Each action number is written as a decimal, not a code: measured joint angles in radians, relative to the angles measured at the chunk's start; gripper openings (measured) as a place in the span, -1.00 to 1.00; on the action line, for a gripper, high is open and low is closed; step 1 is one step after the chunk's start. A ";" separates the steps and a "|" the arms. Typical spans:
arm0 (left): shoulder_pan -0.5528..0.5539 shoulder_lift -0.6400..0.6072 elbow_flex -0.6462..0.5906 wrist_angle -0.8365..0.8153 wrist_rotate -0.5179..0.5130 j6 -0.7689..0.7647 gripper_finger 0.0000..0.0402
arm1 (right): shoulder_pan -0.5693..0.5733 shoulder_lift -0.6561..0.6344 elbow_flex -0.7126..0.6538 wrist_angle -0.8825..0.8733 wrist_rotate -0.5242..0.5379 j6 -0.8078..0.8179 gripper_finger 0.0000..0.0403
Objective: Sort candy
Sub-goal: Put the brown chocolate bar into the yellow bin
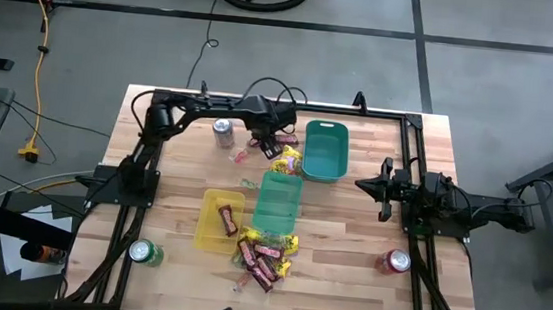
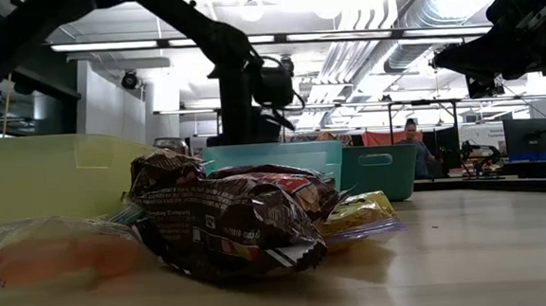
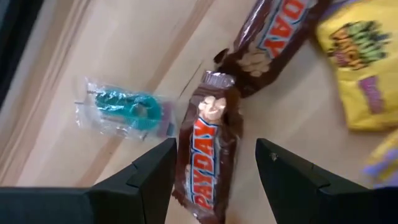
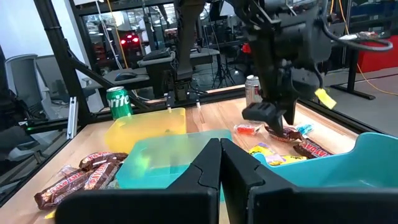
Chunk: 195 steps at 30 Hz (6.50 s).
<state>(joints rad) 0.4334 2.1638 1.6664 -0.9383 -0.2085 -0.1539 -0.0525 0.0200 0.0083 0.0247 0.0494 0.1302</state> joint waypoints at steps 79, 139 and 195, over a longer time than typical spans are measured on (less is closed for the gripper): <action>0.024 -0.185 -0.044 0.184 0.206 0.078 0.13 | 0.000 0.000 0.000 0.000 0.000 0.000 -1.00; -0.818 -1.063 -0.926 0.303 0.163 -0.600 -0.89 | 0.000 0.000 0.000 0.000 0.000 0.000 -1.00; -0.722 -1.221 -0.933 0.937 -0.035 -0.446 0.11 | 0.240 0.801 0.557 0.599 0.011 0.324 -1.00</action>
<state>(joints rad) -0.2882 0.9426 0.7338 -0.0014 -0.2440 -0.5998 0.1875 0.8207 0.5657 0.6234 0.0607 0.4539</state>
